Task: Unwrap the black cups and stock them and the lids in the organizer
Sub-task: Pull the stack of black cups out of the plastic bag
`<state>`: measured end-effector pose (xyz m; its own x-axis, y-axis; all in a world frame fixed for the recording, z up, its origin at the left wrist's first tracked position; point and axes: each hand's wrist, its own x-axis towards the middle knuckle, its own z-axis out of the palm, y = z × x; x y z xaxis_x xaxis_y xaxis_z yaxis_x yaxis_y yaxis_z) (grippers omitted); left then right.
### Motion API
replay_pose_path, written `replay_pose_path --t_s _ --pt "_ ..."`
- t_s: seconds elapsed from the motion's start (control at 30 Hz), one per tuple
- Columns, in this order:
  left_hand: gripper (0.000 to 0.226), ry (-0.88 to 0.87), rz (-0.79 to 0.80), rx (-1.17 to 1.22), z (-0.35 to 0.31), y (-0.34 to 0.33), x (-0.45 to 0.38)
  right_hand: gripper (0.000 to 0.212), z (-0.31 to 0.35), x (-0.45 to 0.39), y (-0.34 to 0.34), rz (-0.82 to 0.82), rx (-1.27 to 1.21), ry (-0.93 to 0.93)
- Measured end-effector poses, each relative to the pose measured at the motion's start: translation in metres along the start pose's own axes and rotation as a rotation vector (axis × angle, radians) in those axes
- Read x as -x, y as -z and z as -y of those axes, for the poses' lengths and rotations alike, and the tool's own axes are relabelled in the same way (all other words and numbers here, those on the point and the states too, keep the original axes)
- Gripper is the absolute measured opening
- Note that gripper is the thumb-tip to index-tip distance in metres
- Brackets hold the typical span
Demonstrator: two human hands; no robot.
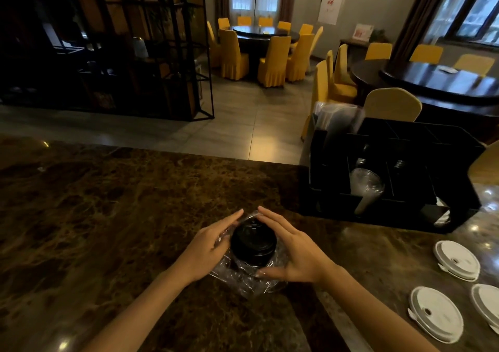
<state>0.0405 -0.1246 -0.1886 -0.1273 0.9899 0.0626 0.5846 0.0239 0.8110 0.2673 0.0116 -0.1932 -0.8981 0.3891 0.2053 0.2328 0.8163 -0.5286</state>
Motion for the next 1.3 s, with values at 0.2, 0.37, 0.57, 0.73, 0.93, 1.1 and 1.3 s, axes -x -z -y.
replay_pose_path --t_s 0.2,0.37,0.57,0.73,0.93,1.1,1.3 --pt "0.057 0.003 0.039 -0.077 0.012 -0.013 0.007 0.122 -0.006 0.004 -0.016 -0.019 -0.164 -0.075" --pt "0.073 0.000 0.159 -0.323 0.027 -0.006 0.018 0.122 -0.009 0.013 -0.031 -0.022 -0.151 -0.123" --pt "0.098 -0.017 0.237 -0.515 0.029 -0.015 0.018 0.123 -0.015 0.019 -0.044 -0.005 -0.015 -0.193" --pt "0.106 -0.006 0.263 -0.641 0.045 -0.025 0.023 0.125 -0.016 0.021 -0.049 0.038 0.048 -0.239" --pt "0.102 0.035 0.301 -0.606 0.056 -0.028 0.025 0.122 -0.018 0.024 -0.051 0.088 0.030 -0.282" --pt "0.102 0.046 0.315 -0.629 0.053 -0.027 0.024 0.126 -0.014 0.018 -0.040 0.145 -0.004 -0.264" --pt "0.102 0.051 0.326 -0.647 0.050 -0.027 0.022 0.139 0.007 0.005 -0.016 -0.048 -0.163 -0.123"
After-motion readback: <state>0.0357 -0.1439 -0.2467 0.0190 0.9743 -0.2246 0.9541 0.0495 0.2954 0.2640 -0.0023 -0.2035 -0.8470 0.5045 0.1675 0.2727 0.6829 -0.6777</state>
